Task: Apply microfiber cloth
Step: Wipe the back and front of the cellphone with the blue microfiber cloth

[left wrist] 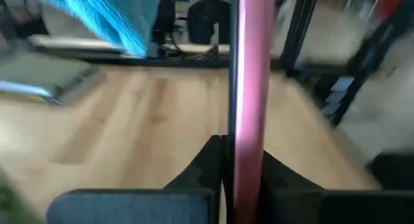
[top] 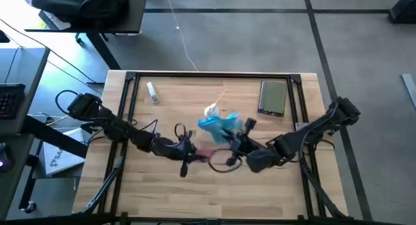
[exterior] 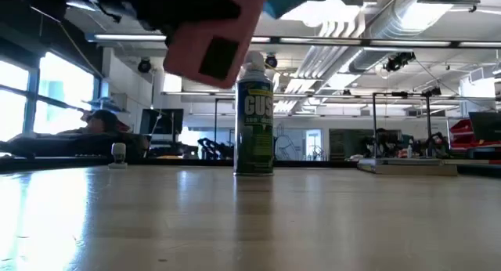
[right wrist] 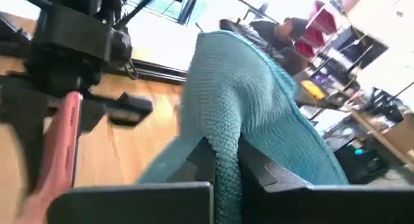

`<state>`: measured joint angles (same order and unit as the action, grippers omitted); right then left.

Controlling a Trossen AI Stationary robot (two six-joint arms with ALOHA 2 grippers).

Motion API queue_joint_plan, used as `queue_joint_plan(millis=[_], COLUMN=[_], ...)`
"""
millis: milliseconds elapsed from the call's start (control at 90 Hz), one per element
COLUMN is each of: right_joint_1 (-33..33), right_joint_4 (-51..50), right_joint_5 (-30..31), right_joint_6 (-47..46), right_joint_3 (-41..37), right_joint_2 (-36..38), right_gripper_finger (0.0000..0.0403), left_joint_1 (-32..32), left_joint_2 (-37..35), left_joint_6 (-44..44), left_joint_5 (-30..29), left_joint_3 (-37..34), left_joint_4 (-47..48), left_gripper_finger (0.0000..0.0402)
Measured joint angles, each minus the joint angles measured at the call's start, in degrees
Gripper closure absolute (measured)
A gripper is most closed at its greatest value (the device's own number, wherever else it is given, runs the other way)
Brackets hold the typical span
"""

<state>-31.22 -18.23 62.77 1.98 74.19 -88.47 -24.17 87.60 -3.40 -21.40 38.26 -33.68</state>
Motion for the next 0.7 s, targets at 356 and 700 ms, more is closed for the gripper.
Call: queue_joint_plan(millis=[356, 700], right_joint_1=[-2.91, -0.84], right_joint_4=[-38.05, -43.53], right_joint_5=[-2.09, -11.63], right_joint_6=[-43.02, -52.33], right_joint_3=[-0.02, -0.02], right_joint_2=[-1.83, -8.86], right_gripper_finger=[0.0402, 0.0402], left_joint_1=[-6.59, -2.17], left_joint_2=[0.42, 11.50], left_joint_6=[23.65, 42.95], left_joint_5=[-25.29, -21.69], left_joint_3=[-0.07, -0.02], left_joint_4=[17.93, 16.36], left_gripper_finger=[0.0393, 0.0394])
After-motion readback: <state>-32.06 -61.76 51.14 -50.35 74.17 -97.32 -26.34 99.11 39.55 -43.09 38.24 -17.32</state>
